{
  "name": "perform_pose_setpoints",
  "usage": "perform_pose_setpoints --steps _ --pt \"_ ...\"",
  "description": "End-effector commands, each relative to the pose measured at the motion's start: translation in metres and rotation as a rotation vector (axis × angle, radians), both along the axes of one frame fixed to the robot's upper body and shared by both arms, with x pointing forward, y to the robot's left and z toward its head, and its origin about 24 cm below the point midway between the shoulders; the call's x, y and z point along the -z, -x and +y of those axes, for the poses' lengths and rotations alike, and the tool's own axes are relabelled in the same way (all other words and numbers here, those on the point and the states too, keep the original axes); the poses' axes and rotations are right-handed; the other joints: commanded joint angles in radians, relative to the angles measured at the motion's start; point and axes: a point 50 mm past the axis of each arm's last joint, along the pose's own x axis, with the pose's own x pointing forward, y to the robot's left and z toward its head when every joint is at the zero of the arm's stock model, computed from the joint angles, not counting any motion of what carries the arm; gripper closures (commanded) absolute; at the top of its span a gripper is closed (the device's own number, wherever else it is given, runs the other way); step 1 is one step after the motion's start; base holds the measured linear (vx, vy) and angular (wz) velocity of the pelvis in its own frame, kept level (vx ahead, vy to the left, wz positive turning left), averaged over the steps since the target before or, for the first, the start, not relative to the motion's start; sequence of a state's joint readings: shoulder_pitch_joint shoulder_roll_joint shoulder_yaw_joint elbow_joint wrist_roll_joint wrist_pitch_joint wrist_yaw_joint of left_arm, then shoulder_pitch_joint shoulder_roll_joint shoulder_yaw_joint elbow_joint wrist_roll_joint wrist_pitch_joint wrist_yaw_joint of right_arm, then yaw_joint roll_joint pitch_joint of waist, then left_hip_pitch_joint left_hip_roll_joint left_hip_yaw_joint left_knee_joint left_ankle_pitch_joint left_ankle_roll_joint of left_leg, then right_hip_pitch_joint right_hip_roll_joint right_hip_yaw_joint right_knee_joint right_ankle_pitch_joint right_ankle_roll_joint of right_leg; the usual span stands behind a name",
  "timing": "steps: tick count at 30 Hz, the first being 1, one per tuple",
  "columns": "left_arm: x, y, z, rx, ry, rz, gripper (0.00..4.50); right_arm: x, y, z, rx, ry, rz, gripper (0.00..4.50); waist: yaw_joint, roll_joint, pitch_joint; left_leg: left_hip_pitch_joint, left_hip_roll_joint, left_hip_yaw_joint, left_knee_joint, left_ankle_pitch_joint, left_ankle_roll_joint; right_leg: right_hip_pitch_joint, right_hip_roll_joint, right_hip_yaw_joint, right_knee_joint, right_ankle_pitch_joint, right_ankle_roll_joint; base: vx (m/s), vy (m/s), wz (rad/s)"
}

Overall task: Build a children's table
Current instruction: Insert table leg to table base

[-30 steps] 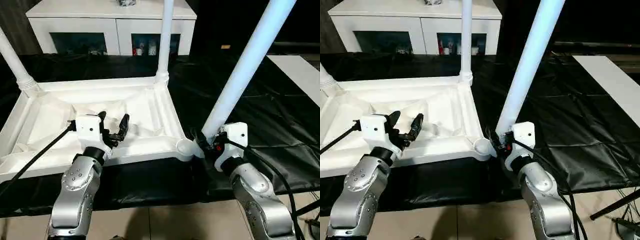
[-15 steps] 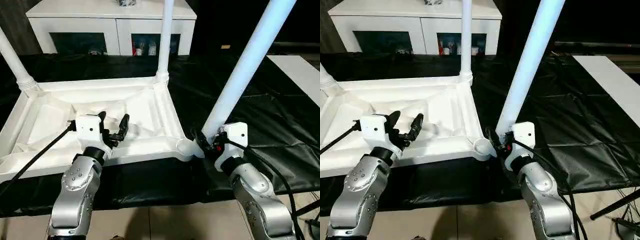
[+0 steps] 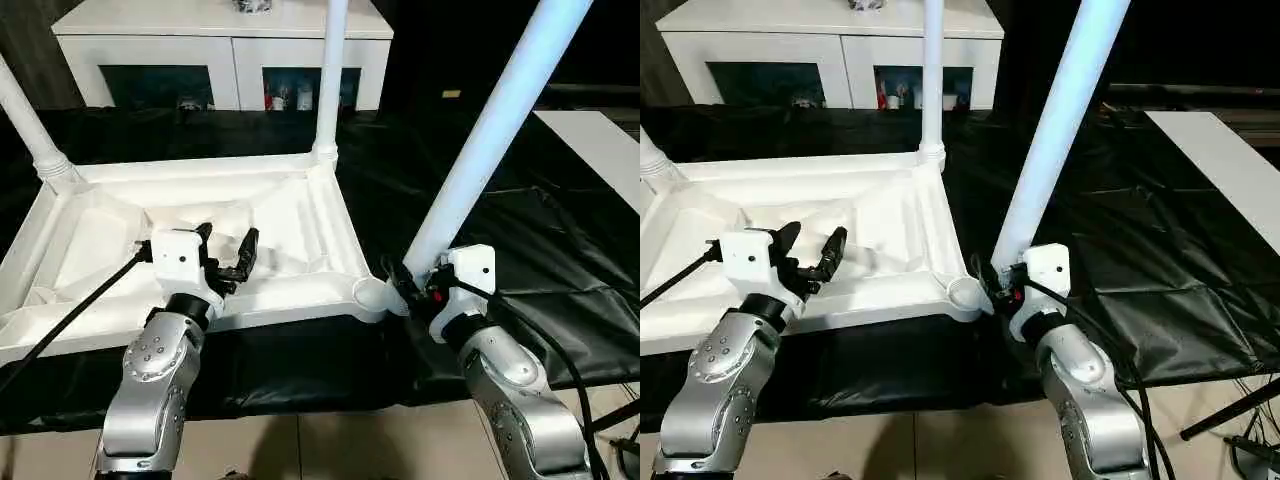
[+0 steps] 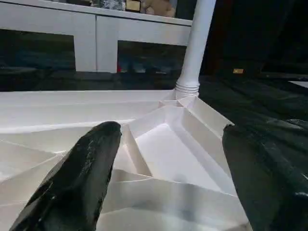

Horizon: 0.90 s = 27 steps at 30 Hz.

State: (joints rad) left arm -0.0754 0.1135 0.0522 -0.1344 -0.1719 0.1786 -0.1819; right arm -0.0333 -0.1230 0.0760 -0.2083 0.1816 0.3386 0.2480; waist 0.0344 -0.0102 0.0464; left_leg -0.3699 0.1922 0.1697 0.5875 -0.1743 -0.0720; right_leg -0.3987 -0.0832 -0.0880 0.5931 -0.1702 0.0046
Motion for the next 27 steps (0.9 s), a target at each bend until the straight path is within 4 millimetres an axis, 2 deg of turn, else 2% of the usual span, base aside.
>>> perform_pose_setpoints --steps 1,27 --pt "-0.001 0.0017 -0.0003 0.005 -0.012 -0.007 0.69 0.0052 -0.0002 -0.0016 0.004 0.017 0.03 2.64 0.001 0.005 -0.049 0.004 0.032 -0.016 -0.081 -0.382 -0.004 0.031 -0.048 0.051 -0.092 -0.397 -0.064 0.0 0.0 0.0" --pt "-0.001 0.0017 -0.0003 0.005 -0.012 -0.007 0.69 0.0052 -0.0002 -0.0016 0.004 0.017 0.03 2.64 0.001 0.005 -0.048 0.005 0.032 -0.016 -0.081 -0.391 -0.005 0.03 -0.048 0.05 -0.095 -0.416 -0.059 0.0 0.0 0.0"
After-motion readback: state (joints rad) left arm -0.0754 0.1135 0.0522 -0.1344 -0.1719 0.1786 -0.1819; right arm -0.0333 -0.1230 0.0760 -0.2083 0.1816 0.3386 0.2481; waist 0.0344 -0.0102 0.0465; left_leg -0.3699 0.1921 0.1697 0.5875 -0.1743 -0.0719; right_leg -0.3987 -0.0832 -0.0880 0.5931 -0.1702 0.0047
